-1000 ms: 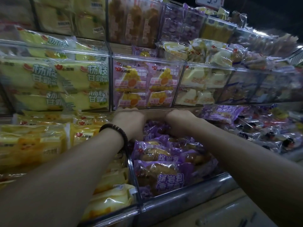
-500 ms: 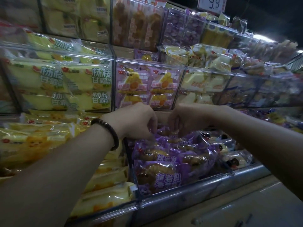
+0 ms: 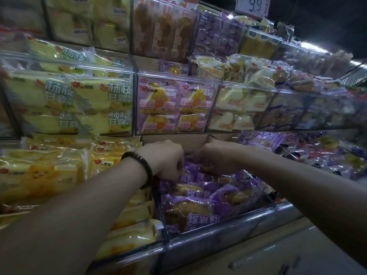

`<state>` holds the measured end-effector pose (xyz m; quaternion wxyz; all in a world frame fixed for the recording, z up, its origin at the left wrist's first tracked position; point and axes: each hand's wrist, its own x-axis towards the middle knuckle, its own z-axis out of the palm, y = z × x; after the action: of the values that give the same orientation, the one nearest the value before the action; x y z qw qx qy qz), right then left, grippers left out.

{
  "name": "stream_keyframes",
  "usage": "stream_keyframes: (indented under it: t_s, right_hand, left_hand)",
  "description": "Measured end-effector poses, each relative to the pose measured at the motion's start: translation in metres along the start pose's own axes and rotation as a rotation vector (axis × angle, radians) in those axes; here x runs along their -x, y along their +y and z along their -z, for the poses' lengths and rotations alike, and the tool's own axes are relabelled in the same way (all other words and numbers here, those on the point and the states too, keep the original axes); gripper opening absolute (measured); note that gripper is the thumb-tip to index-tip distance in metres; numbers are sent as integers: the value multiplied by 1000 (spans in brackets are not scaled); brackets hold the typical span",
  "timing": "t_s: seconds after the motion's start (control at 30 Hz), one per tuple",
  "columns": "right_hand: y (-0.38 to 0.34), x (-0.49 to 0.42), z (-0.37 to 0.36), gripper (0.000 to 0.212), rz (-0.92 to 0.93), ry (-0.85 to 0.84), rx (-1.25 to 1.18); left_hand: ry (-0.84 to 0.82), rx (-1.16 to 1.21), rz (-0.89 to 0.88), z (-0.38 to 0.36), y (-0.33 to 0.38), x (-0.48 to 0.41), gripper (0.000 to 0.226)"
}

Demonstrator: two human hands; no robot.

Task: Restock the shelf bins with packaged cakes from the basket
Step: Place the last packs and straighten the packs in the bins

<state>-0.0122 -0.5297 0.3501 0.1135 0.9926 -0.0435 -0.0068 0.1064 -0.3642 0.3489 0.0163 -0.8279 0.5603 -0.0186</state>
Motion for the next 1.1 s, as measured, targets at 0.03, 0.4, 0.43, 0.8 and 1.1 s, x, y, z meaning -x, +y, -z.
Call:
stream_keyframes:
  t_s: [0.03,0.4,0.43,0.8,1.1]
  right_hand:
    - [1,2,0,16,-6,27,-16]
    - [15,19,32,49,-80,91,-86]
    - [17,22,36,48,-79,87,-86]
    - [-10,4,20,39,-39,133,200]
    - [-12,-10,-8,21,-74,113,164]
  left_hand:
    - [6,-3,16,1,1,1,32]
    - [148,11,210,3,5,-4,23]
    - [143,29,218,3,3,-6,24]
    - [57,13,73,1,-12,-8,27]
    - [107,22,62,-3,-11,-7,29]
